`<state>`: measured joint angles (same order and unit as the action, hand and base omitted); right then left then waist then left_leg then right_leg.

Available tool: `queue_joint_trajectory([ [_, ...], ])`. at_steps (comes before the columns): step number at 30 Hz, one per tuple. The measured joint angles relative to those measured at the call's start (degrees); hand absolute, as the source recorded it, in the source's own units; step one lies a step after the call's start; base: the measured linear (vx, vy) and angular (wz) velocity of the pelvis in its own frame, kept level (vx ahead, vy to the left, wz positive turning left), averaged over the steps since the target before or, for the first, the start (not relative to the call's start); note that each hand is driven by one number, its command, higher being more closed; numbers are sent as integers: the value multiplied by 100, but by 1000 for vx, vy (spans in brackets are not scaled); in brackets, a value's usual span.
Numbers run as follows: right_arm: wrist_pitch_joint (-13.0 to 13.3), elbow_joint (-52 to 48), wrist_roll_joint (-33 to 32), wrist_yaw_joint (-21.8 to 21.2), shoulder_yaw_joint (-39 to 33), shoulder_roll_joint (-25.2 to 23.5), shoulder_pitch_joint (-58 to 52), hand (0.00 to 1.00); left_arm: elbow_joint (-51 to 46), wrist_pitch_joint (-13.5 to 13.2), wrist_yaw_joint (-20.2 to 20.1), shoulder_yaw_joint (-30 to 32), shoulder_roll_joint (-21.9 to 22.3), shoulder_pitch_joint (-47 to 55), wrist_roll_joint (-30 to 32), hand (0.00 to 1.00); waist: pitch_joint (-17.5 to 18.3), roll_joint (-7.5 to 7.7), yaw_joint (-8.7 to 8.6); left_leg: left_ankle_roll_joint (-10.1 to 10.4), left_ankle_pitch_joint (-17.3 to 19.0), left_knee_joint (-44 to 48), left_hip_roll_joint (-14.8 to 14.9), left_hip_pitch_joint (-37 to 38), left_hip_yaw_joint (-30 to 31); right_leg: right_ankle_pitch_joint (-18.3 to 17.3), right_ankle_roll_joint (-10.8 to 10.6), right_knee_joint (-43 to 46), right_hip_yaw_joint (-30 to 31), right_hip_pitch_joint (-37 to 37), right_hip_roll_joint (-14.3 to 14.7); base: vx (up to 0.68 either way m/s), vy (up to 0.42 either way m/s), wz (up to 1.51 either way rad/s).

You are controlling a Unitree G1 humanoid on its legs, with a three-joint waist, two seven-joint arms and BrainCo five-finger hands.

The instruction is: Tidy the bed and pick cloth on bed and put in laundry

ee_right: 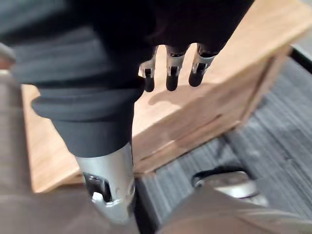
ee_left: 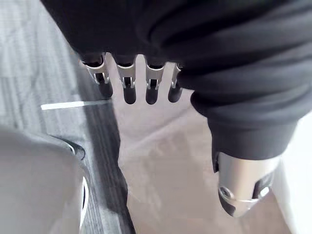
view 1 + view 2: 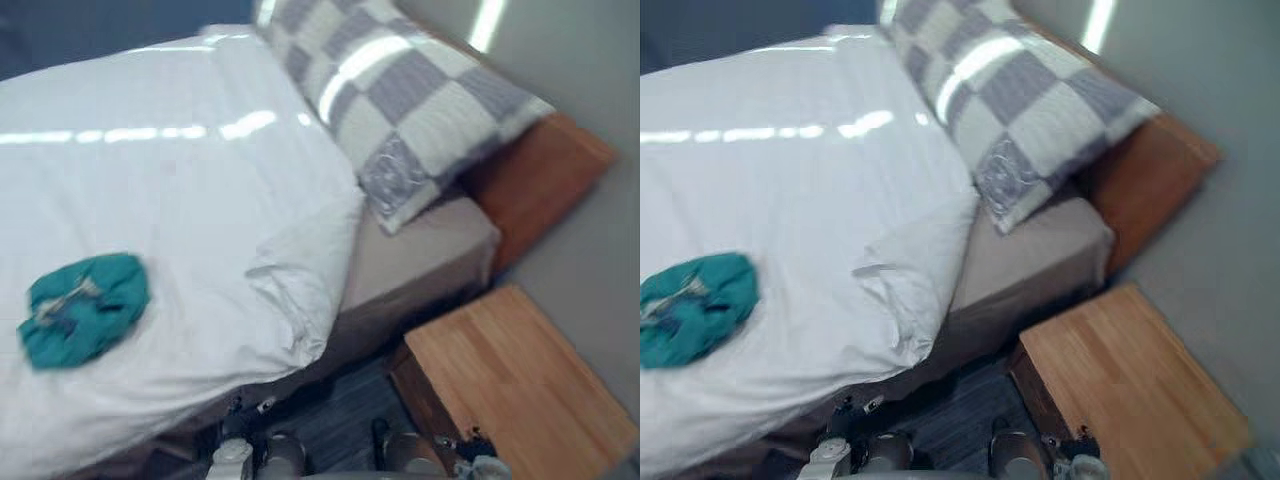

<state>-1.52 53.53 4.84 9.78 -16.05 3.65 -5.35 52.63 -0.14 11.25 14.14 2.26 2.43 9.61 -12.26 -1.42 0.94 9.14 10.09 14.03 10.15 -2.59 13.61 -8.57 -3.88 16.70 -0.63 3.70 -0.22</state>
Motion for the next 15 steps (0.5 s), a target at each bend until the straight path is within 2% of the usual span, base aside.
queue_joint_trajectory([
  [1, -1, -101, -41, 7, -4, -66, 61, 0, -45, -21, -4, 1, -5, 9, -2, 0, 10, 1, 31, -70, -189, -180, 149, 1, -516, 22, 80, -92, -295, -74, -58, 11, -256, 125],
  [2, 4, -115, -68, 4, -11, -100, 78, 0, -37, -16, -5, 1, -14, 1, -1, 0, 12, 5, 9, -125, -219, -192, 201, -32, -820, 30, 104, -115, -419, -97, -101, -12, -185, 111],
  [4, 16, -200, -172, 1, -114, -188, 103, 0, -30, 7, -6, 13, -18, 2, 3, 0, 14, 32, -19, -225, -211, 77, 418, -77, -2354, 35, 129, -189, -744, -180, -316, -43, -59, 91],
  [5, 7, -186, -235, 1, -228, -240, 95, 0, -18, 44, -8, -9, -15, 7, 4, 0, 33, 6, -31, -344, -142, 389, 520, -46, -3137, 39, 129, -191, -904, -208, -444, -54, 87, 85],
  [6, 1, -129, -336, 1, -378, -272, 94, 0, 34, 105, -14, -28, 5, 24, 10, 0, 75, -65, -43, -364, -135, 412, 514, 81, -3736, 43, 53, -203, -1033, -225, -517, -41, 132, 75],
  [8, -20, -23, -446, 1, -452, -319, 112, 0, 43, 116, -64, -34, -90, 29, 8, 0, 120, 24, -14, -416, -362, -44, 257, 216, -3743, 130, -105, -383, -1029, -290, -655, -49, 120, 36],
  [9, -24, 39, -532, -2, -522, -397, 90, 0, 50, 126, -124, -63, -163, 91, 10, 0, 183, 133, -26, -462, -626, -621, -3, 432, -3729, 306, -130, -723, -1012, -388, -726, -48, 113, 12],
  [11, -44, 42, -631, -1, -822, -478, 44, 0, 140, 156, -134, -70, -281, 140, 14, 0, 264, 223, -81, -524, -1007, -1371, -287, 724, -3724, 473, -182, -1047, -1040, -530, -807, 3, 132, 13],
  [13, -169, -345, -769, 11, -1219, -504, -4, 0, 157, 193, -146, -67, -376, 170, 12, 0, 276, 243, -141, -575, -1170, -1715, -436, 811, -3719, 564, -226, -1144, -1036, -552, -862, 12, 110, 9],
  [15, -236, -1251, -771, 114, -1490, -489, -103, 0, 156, 213, -244, -69, -411, 217, 14, 0, 279, 234, -207, -623, -1223, -1837, -526, 850, -3742, 633, -239, -1202, -996, -545, -895, -1, 96, -7],
])
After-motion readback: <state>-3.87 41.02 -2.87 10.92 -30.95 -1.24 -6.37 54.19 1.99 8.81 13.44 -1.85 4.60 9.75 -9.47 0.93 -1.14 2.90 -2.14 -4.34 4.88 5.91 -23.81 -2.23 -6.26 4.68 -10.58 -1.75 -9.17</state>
